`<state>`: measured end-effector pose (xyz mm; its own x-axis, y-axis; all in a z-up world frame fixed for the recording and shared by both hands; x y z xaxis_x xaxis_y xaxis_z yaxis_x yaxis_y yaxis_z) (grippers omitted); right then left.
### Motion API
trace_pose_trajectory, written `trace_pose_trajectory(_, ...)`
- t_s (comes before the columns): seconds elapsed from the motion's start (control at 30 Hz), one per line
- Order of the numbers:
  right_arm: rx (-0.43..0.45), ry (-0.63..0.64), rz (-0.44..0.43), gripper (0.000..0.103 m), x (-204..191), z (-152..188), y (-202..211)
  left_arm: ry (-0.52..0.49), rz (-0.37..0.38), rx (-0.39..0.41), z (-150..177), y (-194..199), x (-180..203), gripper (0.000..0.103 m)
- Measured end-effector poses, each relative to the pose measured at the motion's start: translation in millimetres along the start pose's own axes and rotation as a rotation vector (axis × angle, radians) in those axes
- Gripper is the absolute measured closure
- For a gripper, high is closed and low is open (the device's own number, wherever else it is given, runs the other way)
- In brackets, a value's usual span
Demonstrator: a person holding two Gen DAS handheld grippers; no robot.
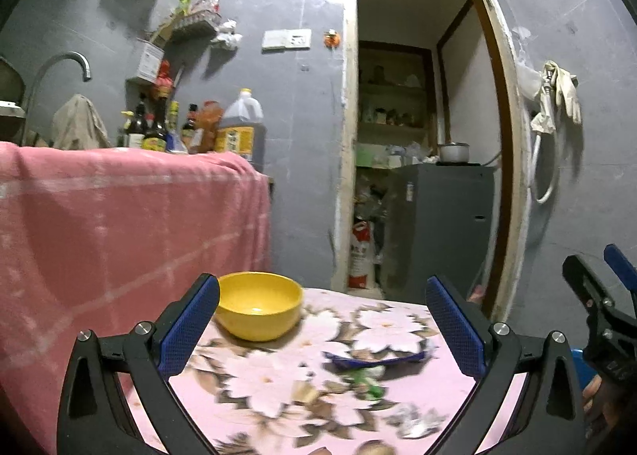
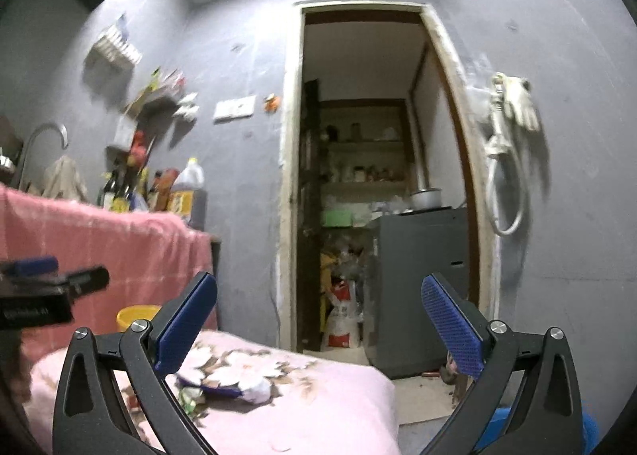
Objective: Collect trash
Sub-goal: 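Move both tools back over the remaining trash on the table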
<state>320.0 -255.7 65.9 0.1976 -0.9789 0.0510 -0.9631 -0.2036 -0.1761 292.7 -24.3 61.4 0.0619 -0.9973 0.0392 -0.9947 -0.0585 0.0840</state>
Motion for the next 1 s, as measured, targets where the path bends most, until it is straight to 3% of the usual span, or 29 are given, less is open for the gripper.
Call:
trace_pose_trajectory(0.17, -0.036, 0.023, -0.030, 0.000, -19.9, 3.3, -8.7, -0.008, -0.031, 0.010, 5.3, 5.5, -27.9, 0.002)
trace_pose_trajectory(0.37, -0.146, 0.025, -0.089, 0.000, -41.5, 19.7, -20.0, -0.042, 0.033, -0.039, 17.2, -4.3, -44.3, 0.002)
trace_pose_trajectory(0.6, -0.379, 0.036, -0.146, 0.000, -62.5, 62.3, -38.3, -0.106, 0.071, -0.200, 55.2, -25.6, -46.2, 0.002)
trace_pose_trajectory(1.0, -0.701, 0.013, -0.235, 0.000, -72.6, 124.0, -50.2, 0.012, 0.187, -0.567, 111.4, -65.9, -37.5, 0.002)
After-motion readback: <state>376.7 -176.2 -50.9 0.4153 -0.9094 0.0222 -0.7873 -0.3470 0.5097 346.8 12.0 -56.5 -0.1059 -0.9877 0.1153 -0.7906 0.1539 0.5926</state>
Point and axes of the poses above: each gripper's, at about its wrist camera, not at the fingertips, and y roughly against the way its jaws point, x to its right, z to its underside, the point moved 9 cm from there along -y, roughly the way its jaws point, and after that the axes turned 1 degree about z, right-handed, at the moved point
